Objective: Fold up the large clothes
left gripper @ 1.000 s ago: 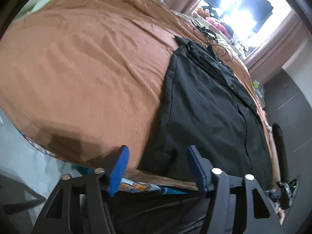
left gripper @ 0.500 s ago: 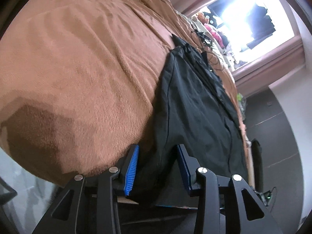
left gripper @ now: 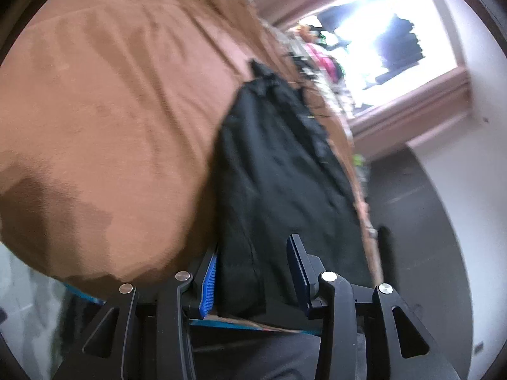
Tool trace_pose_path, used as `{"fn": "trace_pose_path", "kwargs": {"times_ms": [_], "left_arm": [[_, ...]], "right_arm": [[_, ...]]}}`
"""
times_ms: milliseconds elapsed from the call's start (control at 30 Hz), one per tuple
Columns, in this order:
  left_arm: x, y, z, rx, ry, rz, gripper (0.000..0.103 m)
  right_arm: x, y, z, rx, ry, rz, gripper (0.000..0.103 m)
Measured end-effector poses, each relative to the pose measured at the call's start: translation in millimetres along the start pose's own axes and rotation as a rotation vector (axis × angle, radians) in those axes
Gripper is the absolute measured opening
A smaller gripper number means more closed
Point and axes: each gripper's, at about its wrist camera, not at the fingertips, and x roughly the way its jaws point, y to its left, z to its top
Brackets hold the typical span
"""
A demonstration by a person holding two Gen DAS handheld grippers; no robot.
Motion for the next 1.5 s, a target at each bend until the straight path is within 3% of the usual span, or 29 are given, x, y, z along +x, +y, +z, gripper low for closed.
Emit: {"fn": "trace_pose_path", "kwargs": {"times_ms": [133, 200, 267, 367, 500, 633, 1033, 1500], "left_arm": [[5.5, 18.4, -1.3, -0.066, -0.004, 0.042, 0.039], [3.3, 21.1, -4.9, -0.083, -0.016, 0.057, 0.032], [1.4, 20.2, -8.9, -0.083, -0.025, 0.065, 0.031], [2.3, 18.4, -11.6, -0.078, -0.031, 0.09, 0.021], [-1.7, 12.0, -8.5, -0.082, -0.064, 0.133, 0.015], [-20.8, -1.5, -3.4, -0.065, -0.116, 0.105, 0.006], [-110.7, -34.5, -3.4, -0.044, -0.266, 0.01, 0.004], [-198.1, -54.1, -50.2, -0.022, -0.338, -0.041, 0.004]], "right_arm": [[3.4, 3.3, 3.5, -0.011, -0.023, -0.037, 0.047], [4.7, 2.3, 5.2, -0.001, -0.035, -0.062, 0.038], [5.4, -2.2, 6.9, 0.023, -0.044, -0.091, 0.019], [5.1, -7.5, 8.8, 0.049, -0.055, -0.096, 0.007], [-5.6, 9.3, 8.7, 0.016, -0.093, -0.11, 0.004], [-25.3, 32.2, 13.5, 0.009, -0.128, -0.07, 0.003], [-84.5, 115.5, -3.0, -0.119, -0.16, 0.041, 0.003], [-143.7, 149.4, -58.0, -0.191, -0.149, 0.081, 0.003]]}}
